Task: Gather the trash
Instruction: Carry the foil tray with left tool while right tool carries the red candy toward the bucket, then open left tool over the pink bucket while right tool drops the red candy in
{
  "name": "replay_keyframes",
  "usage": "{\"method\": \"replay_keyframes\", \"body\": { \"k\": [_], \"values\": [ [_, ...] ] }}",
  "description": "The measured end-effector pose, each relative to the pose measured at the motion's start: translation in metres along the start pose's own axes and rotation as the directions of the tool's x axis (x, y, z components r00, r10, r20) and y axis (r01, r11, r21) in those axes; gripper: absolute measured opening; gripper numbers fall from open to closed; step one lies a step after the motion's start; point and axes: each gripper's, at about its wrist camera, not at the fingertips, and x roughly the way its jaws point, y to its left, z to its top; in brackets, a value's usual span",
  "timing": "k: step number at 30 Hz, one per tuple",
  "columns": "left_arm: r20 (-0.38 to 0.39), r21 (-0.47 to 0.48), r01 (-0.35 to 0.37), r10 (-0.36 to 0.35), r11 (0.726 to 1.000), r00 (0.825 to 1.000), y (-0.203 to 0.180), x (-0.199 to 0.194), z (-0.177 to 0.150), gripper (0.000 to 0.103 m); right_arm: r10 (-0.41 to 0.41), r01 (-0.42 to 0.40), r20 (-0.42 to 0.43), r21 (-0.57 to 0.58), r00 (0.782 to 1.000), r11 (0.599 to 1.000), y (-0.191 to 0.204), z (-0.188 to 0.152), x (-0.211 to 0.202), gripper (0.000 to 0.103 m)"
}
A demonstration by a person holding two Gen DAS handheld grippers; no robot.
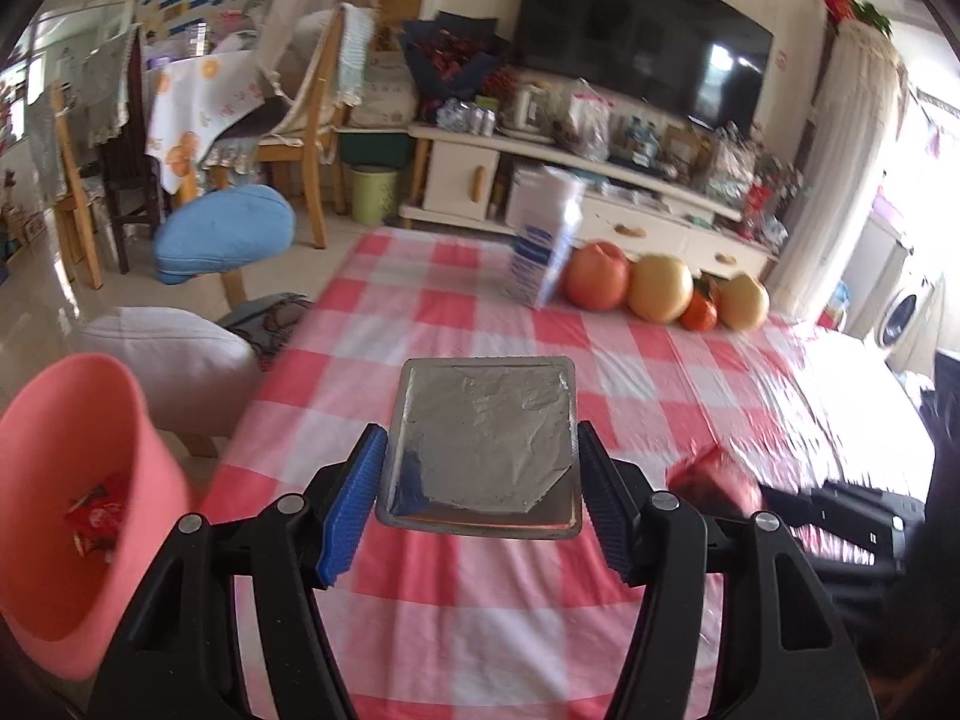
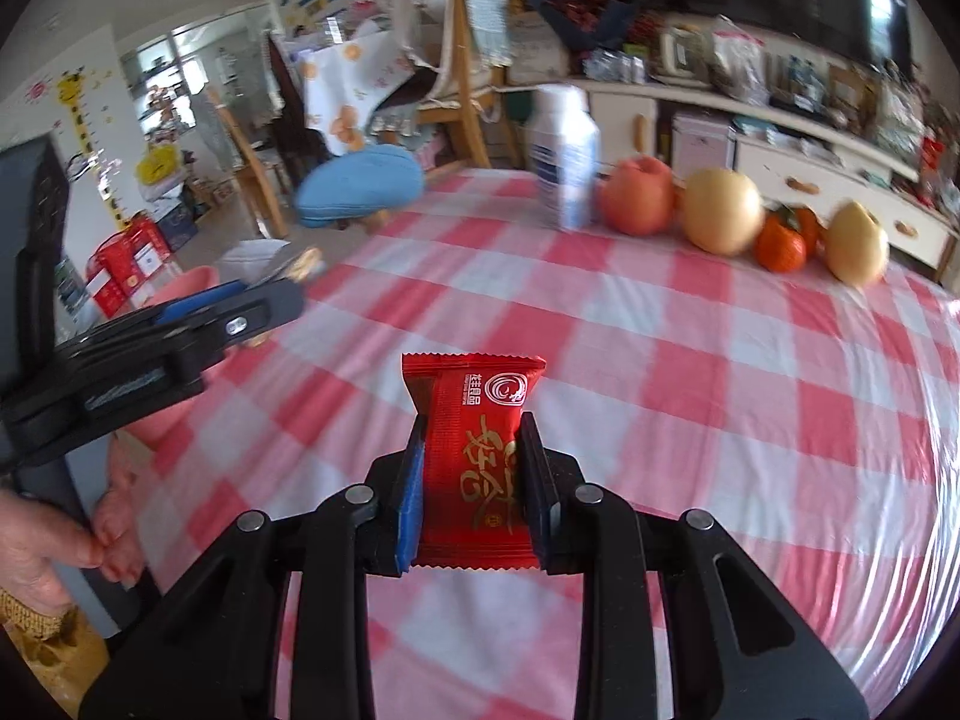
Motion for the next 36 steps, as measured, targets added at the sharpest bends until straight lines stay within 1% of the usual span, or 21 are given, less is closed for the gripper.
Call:
{"method": "replay_keyframes", "body": {
  "k": [3, 6, 8, 11, 14, 19, 22, 26, 27, 28, 29, 30, 31, 32, 33, 35, 36],
  "values": [
    [0.026, -0.048, -0.036, 0.037, 0.998, 0.999, 0.022, -0.009, 0.007, 0.064, 0.041, -0.041, 0.014, -0.027, 0.999, 0.999, 0.027, 0.010, 0.000, 0.030],
    [0.039, -0.126, -0.078, 0.083, 0.989, 0.996, 0.056, -0.019, 0.015, 0.064, 0.084, -0.082, 0.022, -0.065, 0.996, 0.994, 0.057, 0.022, 0.003, 0.030],
    [0.041, -0.180, -0.102, 0.111, 0.978, 0.993, 0.079, -0.025, 0.018, 0.064, 0.112, -0.109, 0.023, -0.098, 0.993, 0.989, 0.080, 0.032, 0.008, 0.030],
    [0.044, -0.249, -0.158, 0.174, 0.956, 0.984, 0.114, -0.034, 0.020, 0.064, 0.149, -0.144, 0.021, -0.143, 0.989, 0.979, 0.113, 0.045, 0.015, 0.030],
    [0.044, -0.312, -0.207, 0.232, 0.927, 0.972, 0.148, -0.044, 0.021, 0.064, 0.181, -0.175, 0.012, -0.193, 0.983, 0.965, 0.146, 0.057, 0.027, 0.030],
    [0.021, -0.421, -0.279, 0.316, 0.863, 0.948, 0.202, -0.059, 0.014, 0.064, 0.226, -0.223, -0.017, -0.254, 0.974, 0.941, 0.192, 0.069, 0.048, 0.030],
    [0.008, -0.476, -0.289, 0.333, 0.831, 0.943, 0.226, -0.064, 0.008, 0.064, 0.252, -0.252, -0.036, -0.281, 0.967, 0.926, 0.218, 0.074, 0.063, 0.030],
    [-0.011, -0.514, -0.308, 0.353, 0.801, 0.936, 0.246, -0.063, 0.006, 0.065, 0.267, -0.270, -0.054, -0.309, 0.962, 0.912, 0.243, 0.080, 0.081, 0.031],
    [-0.016, -0.517, -0.319, 0.363, 0.794, 0.932, 0.248, -0.061, 0.006, 0.065, 0.274, -0.278, -0.059, -0.317, 0.960, 0.907, 0.248, 0.081, 0.086, 0.036],
    [-0.024, -0.520, -0.331, 0.374, 0.788, 0.927, 0.250, -0.061, 0.006, 0.066, 0.270, -0.275, -0.061, -0.325, 0.961, 0.905, 0.252, 0.081, 0.091, 0.042],
    [-0.031, -0.521, -0.342, 0.383, 0.782, 0.923, 0.252, -0.060, 0.005, 0.074, 0.238, -0.244, -0.060, -0.329, 0.969, 0.912, 0.254, 0.081, 0.097, 0.055],
    [-0.036, -0.522, -0.354, 0.394, 0.776, 0.918, 0.251, -0.061, 0.003, 0.079, 0.227, -0.232, -0.054, -0.323, 0.972, 0.917, 0.253, 0.079, 0.098, 0.061],
    [-0.037, -0.521, -0.367, 0.409, 0.771, 0.912, 0.252, -0.062, 0.004, 0.085, 0.229, -0.231, -0.042, -0.305, 0.972, 0.924, 0.249, 0.078, 0.096, 0.063],
    [-0.030, -0.519, -0.375, 0.422, 0.768, 0.906, 0.251, -0.064, 0.005, 0.088, 0.232, -0.232, -0.035, -0.292, 0.972, 0.928, 0.244, 0.076, 0.094, 0.067],
    [-0.020, -0.516, -0.380, 0.433, 0.767, 0.901, 0.249, -0.066, 0.006, 0.090, 0.228, -0.225, -0.023, -0.271, 0.973, 0.936, 0.237, 0.075, 0.091, 0.073],
    [0.013, -0.506, -0.389, 0.457, 0.770, 0.889, 0.243, -0.073, 0.009, 0.094, 0.190, -0.183, 0.008, -0.238, 0.982, 0.954, 0.220, 0.072, 0.082, 0.077],
    [0.027, -0.497, -0.390, 0.463, 0.775, 0.886, 0.240, -0.074, 0.011, 0.095, 0.179, -0.171, 0.017, -0.227, 0.984, 0.959, 0.214, 0.070, 0.078, 0.078]
  ]
}}
